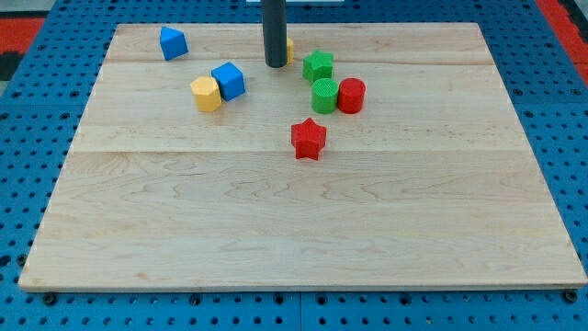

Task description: Place the red star diagonal to the red circle

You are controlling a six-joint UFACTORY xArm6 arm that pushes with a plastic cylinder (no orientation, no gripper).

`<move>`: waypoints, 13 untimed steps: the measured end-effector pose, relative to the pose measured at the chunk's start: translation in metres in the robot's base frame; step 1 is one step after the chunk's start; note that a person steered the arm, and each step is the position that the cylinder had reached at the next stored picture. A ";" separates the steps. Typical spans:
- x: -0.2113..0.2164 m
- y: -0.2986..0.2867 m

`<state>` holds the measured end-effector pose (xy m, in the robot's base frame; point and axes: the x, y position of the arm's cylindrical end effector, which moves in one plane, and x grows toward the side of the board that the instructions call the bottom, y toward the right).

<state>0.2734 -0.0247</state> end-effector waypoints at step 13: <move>0.171 0.045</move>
<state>0.4443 0.0203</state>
